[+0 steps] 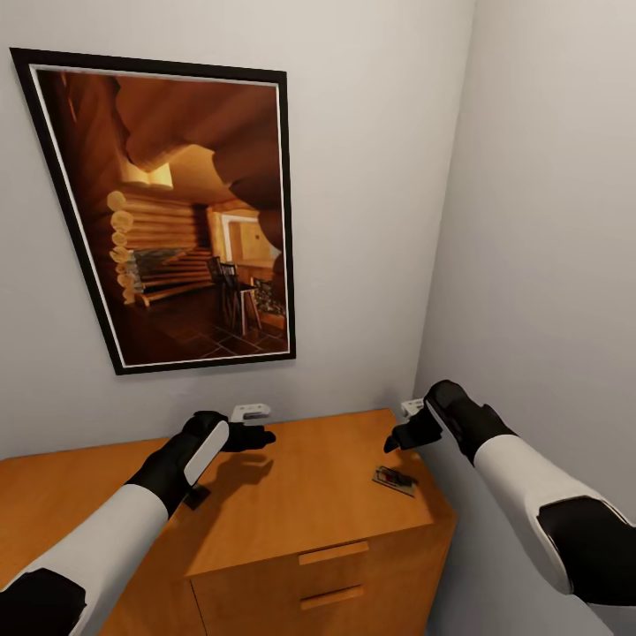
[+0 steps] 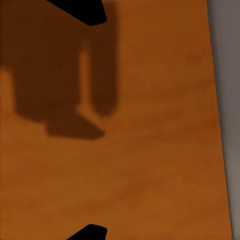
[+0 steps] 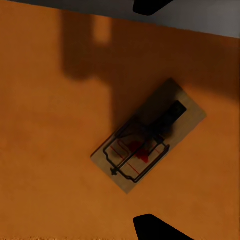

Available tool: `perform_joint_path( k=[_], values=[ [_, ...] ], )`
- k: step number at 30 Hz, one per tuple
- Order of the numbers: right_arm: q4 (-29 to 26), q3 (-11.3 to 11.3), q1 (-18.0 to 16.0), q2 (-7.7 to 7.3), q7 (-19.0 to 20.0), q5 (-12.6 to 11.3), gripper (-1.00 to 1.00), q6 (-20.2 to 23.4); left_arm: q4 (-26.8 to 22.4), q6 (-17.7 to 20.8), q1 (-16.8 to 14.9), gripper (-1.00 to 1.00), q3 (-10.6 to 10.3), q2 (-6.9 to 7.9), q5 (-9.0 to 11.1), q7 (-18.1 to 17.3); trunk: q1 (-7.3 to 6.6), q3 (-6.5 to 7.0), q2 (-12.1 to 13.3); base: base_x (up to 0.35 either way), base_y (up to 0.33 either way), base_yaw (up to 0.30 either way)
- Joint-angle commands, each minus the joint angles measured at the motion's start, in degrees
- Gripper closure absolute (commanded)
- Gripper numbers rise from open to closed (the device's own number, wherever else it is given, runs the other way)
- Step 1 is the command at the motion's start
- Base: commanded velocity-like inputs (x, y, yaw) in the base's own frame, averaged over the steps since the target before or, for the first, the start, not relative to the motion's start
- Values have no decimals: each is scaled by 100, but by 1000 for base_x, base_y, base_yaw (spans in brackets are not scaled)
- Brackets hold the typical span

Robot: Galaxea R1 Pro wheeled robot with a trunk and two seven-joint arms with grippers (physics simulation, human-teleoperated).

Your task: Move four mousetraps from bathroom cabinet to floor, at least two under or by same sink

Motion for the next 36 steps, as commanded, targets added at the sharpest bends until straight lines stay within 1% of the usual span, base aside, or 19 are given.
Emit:
perform_joint_path(
  k=[1,4,6,11,27,36],
  values=[
    [-6,25,-5,-1,56,59,-100,6,-10,13,-6,-100,-30,7,61,57,2,-11,-9,0,0,0],
    [4,26,-6,20,50,53,-100,-3,-10,13,-6,-100,-31,7,61,57,2,-11,-9,0,0,0],
    [18,26,-6,67,42,42,-100,-10,-10,14,-6,-100,-32,7,61,57,2,-11,-9,0,0,0],
    [59,25,-6,127,7,26,-100,-13,-10,19,-6,-100,-32,7,61,57,2,-11,-9,0,0,0],
    [375,26,-139,138,-60,23,-100,-20,-13,21,-6,-100,-33,-12,61,57,2,-11,-9,0,0,0],
    [438,20,-150,141,-90,26,-100,-180,-30,24,-6,-100,-30,-12,55,52,2,-11,-9,0,0,0]
  ],
)
